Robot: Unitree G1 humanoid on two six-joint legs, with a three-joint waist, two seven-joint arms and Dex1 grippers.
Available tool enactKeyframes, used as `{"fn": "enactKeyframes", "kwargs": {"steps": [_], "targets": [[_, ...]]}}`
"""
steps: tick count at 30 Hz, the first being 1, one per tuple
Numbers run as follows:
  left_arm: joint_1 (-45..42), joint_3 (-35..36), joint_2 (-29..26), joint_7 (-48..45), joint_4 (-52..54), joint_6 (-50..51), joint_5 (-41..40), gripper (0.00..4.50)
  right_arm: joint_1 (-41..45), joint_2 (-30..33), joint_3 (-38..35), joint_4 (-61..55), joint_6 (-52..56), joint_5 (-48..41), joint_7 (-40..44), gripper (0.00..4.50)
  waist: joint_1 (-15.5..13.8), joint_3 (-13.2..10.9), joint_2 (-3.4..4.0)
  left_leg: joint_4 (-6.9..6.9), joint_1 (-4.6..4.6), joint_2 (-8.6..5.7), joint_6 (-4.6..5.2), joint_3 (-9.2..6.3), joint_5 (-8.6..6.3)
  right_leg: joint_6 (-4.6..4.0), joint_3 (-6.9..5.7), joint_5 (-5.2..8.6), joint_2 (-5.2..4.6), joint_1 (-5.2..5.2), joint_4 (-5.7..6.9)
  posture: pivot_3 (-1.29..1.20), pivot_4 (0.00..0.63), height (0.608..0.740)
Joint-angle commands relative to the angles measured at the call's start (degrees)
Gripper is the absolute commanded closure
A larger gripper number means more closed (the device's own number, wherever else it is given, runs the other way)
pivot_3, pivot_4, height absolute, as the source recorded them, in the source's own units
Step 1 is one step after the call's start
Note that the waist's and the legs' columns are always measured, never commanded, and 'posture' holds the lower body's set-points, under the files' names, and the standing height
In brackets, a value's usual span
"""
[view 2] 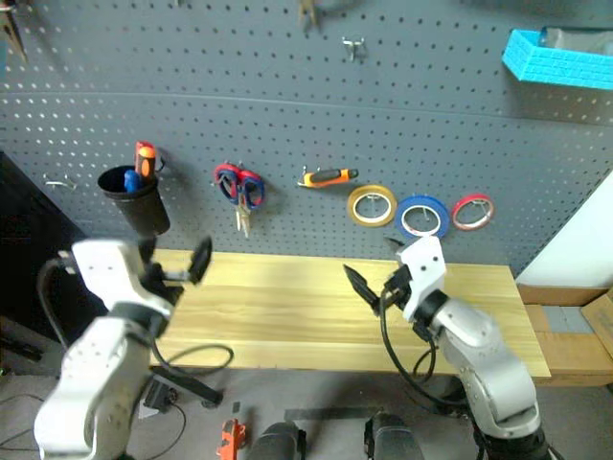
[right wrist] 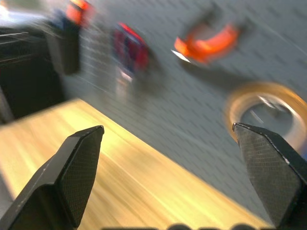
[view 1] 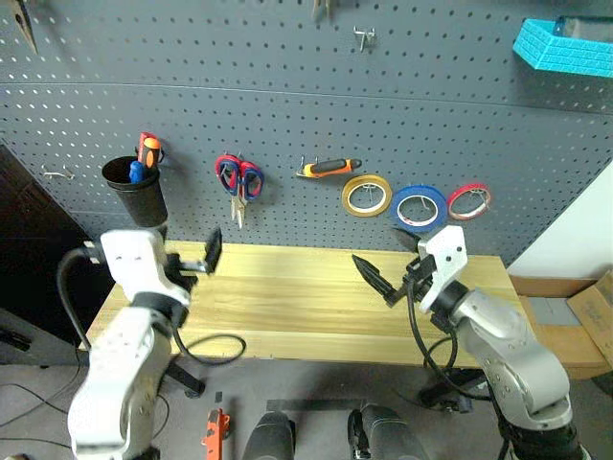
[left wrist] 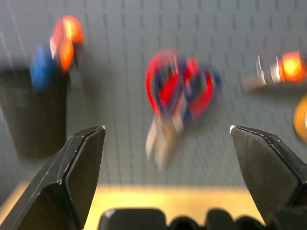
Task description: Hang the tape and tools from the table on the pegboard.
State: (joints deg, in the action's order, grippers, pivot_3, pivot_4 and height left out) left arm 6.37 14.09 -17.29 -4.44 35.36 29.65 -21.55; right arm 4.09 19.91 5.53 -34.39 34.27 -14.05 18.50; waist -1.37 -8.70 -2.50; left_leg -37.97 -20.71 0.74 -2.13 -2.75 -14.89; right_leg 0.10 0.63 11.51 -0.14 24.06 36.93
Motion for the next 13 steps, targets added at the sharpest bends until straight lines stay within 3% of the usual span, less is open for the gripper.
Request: {"fn": "enactKeyframes", "kwargs": {"steps": [1, 6, 10, 13], "targets": [[0.9, -4.8, 3.2, -0.9, -3.1, -2.9, 1.9, 0.04, -2.0, 1.7, 1.2, 4.9, -3.6, 8.8, -4.9, 0.00, -0.1, 0.5, 0.15, -0.01, -0.01, 0.00, 0.00, -0.02, 0.00, 0.00, -0.01, 0.00, 0.01, -0.02, -0.09, 0.08, 0.065, 0.740], [-2.4, -9.7, 4.5, -2.5, -18.2, -5.0, 6.6, 0.04, -3.1, -2.5, -2.6, 14.4, -2.9, 11.1, -11.2, 0.00, 0.4, 1.5, 0.78, 0.01, -0.04, -0.06, -0.02, -0.05, -0.01, 0.06, -0.19, -0.02, 0.07, -0.19, -0.67, 0.06, 0.050, 0.740], [-5.3, -10.8, 4.9, -1.5, -28.6, -9.6, 11.1, 0.04, -2.9, -5.1, -4.2, 19.7, -4.8, 12.0, -13.5, 0.00, 1.2, 2.1, 0.77, 0.03, -0.07, -0.07, 0.13, -0.05, -0.07, 0.20, -0.13, -0.10, 0.15, -0.32, -0.82, 0.03, 0.034, 0.740], [-5.7, -11.6, 5.4, -2.2, -29.7, -10.5, 12.0, 0.04, -4.0, -6.6, -5.4, 22.9, -6.3, 12.4, -15.3, 0.00, 1.5, 2.5, 0.82, 0.14, -0.09, -0.10, 0.45, 0.07, -0.33, 0.25, 0.09, -0.12, 0.22, -0.27, -0.82, 0.01, 0.015, 0.740]]}}
